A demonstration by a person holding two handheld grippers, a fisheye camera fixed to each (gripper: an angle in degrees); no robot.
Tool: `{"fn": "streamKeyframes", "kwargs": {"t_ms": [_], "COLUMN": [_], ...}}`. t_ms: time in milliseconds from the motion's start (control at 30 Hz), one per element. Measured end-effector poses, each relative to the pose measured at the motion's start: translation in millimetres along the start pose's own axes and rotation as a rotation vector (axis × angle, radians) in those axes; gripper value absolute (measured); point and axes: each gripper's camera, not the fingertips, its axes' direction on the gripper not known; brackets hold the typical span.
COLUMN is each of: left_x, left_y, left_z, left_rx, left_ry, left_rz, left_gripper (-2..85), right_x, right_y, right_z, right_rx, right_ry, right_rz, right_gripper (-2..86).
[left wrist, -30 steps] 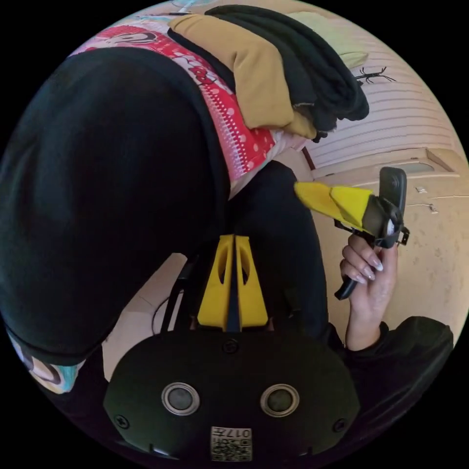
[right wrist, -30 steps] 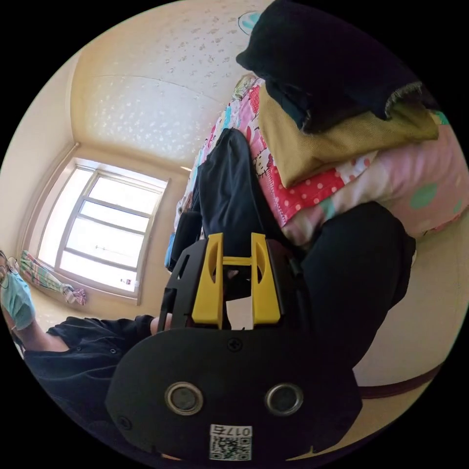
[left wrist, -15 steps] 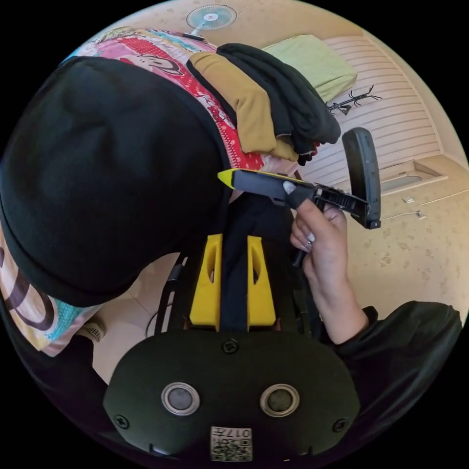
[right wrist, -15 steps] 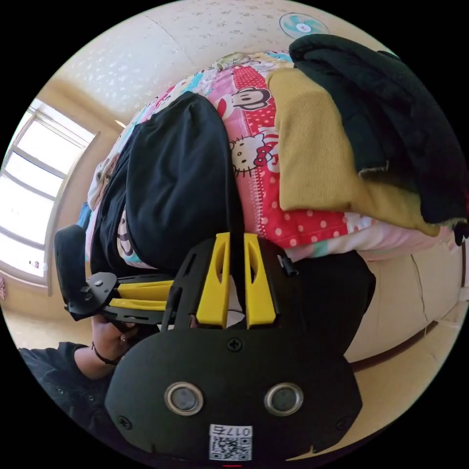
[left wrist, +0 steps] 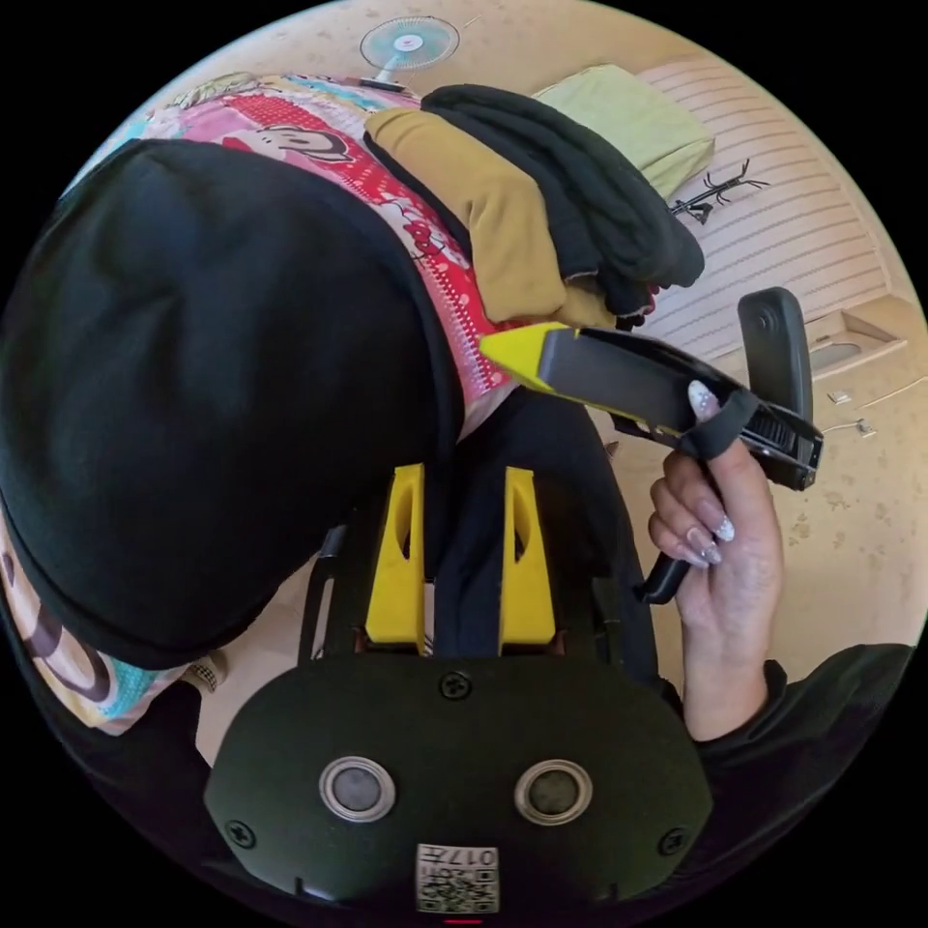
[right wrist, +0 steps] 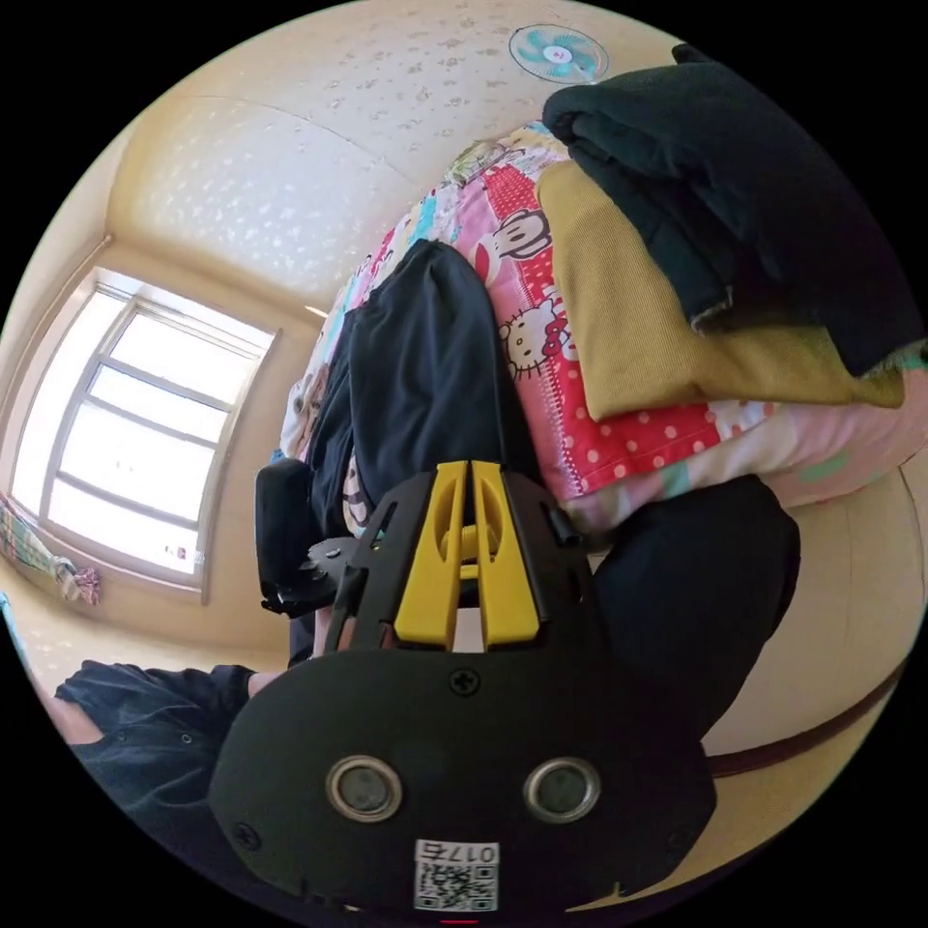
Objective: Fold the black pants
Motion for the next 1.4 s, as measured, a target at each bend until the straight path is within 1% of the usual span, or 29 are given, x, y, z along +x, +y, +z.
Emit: {"fn": "streamKeyframes", "kwargs": {"t_ms": [133,167,233,300,333,400,500,533,667,800,867,933,1000,1033,1100,1133,1200,1233,1300,1367,1400], "left_x": [2.2,0.4,-3.7,-13.4,-15.5,-21.6,-19.8,-18.4,-6.8,-2.7,-4.6,-9.2,-19.2,-22.5,-37.7,-41.6,-60.8,-66.8,-90.1,-103.1,-108.2], "left_y": [-12.7,-13.0,-8.4,1.7,4.5,17.1,31.9,34.3,46.7,51.9,54.0,55.9,58.2,58.0,53.2,51.7,48.5,48.9,53.9,64.1,73.0], "left_z": [15.5,15.7,3.1,-21.6,-28.8,-62.3,-110.1,-119.3,-182.9,-239.6,-261.0,-282.7,-313.1,-320.3,-345.5,-351.3,-377.3,-383.7,-407.2,-430.0,-447.2], "left_rx": [-0.082,-0.111,-0.093,-0.072,-0.067,-0.026,0.04,0.051,0.108,0.14,0.148,0.152,0.168,0.17,0.151,0.146,0.159,0.17,0.209,0.251,0.269], "left_ry": [0.001,-0.013,0.023,0.131,0.169,0.317,0.414,0.415,0.364,0.347,0.357,0.394,0.44,0.456,0.551,0.579,0.703,0.748,0.935,0.991,0.984], "left_rz": [0.026,0.01,0.002,-0.032,-0.037,-0.065,-0.075,-0.072,-0.057,-0.054,-0.054,-0.047,-0.063,-0.071,-0.108,-0.115,-0.153,-0.167,-0.224,-0.289,-0.343], "left_gripper": [5.6,3.1,1.4,0.3,0.2,-0.3,-0.4,-0.5,-0.6,-0.5,-0.5,-0.5,-0.5,-0.5,-0.5,-0.5,-0.5,-0.5,-0.5,-0.5,-0.5], "right_x": [24.0,25.9,26.4,19.4,11.2,-5.6,-41.4,-57.7,-114.6,-171.6,-182.1,-182.0,-178.2,-175.5,-170.7,-168.9,-172.8,-179.1,-191.7,-207.3,-222.3], "right_y": [2.5,3.4,3.4,-1.6,-8.3,-24.9,-73.9,-100.2,-182.5,-272.5,-309.9,-357.0,-391.3,-412.9,-443.4,-459.7,-477.7,-485.1,-492.4,-495.8,-497.3], "right_z": [13.2,15.1,21.2,21.8,20.5,21.1,39.6,54.3,111.9,199.8,245.7,300.8,335.6,358.3,396.9,421.9,447.7,454.3,458.3,461.1,458.9], "right_rx": [0.03,0.035,0.037,0.042,0.053,0.058,0.01,-0.039,-0.148,-0.223,-0.283,-0.346,-0.35,-0.349,-0.402,-0.453,-0.503,-0.493,-0.467,-0.46,-0.439], "right_ry": [-0.198,-0.216,-0.229,-0.219,-0.203,-0.143,-0.027,-0.015,0.035,0.199,0.24,0.217,0.229,0.266,0.302,0.329,0.409,0.46,0.48,0.476,0.423], "right_rz": [0.083,0.09,0.095,0.068,0.042,0.001,-0.069,-0.106,-0.225,-0.308,-0.317,-0.29,-0.248,-0.236,-0.21,-0.197,-0.212,-0.225,-0.24,-0.257,-0.273], "right_gripper": [1.4,1.4,1.4,1.7,2.1,3.6,9.7,11.5,13.5,13.6,12.3,10.9,11.6,12.1,12.3,11.3,7.9,4.9,3.9,3.3,3.1]}}
